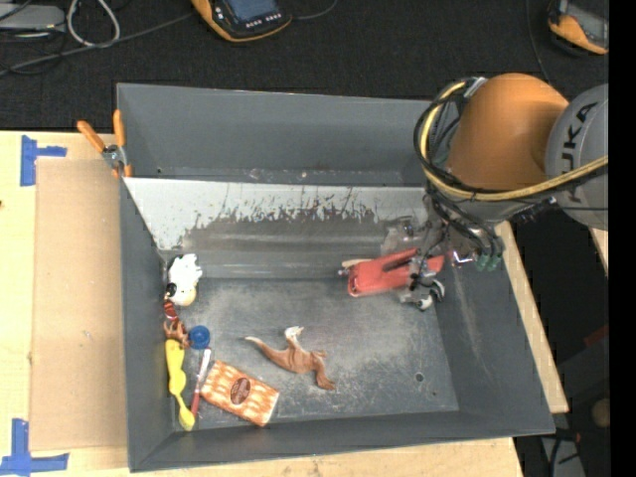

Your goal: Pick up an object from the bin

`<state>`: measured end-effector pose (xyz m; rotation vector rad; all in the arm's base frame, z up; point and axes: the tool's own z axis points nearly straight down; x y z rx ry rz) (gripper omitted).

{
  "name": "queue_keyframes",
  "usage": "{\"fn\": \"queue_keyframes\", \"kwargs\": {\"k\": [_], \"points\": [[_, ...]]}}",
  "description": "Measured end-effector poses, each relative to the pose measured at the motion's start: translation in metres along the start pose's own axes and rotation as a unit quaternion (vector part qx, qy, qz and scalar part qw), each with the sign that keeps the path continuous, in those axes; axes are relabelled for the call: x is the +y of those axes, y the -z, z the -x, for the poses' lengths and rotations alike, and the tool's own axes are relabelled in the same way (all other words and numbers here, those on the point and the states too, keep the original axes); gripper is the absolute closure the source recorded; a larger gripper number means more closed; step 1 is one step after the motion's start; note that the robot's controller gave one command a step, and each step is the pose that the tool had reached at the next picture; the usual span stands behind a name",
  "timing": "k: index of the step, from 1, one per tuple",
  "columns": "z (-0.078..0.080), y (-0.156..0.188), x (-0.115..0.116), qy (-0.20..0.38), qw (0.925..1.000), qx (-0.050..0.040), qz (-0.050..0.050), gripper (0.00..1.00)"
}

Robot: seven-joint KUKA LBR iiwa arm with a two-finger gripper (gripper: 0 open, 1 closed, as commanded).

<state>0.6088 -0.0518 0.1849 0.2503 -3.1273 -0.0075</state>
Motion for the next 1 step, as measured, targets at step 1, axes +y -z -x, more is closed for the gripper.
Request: {"fn": "queue_keyframes", "kwargs": {"k": [1], "points": [[0.0005,0.0142,0.0005,0.000,1.0000,-0.0012,0.000,1.00]]}}
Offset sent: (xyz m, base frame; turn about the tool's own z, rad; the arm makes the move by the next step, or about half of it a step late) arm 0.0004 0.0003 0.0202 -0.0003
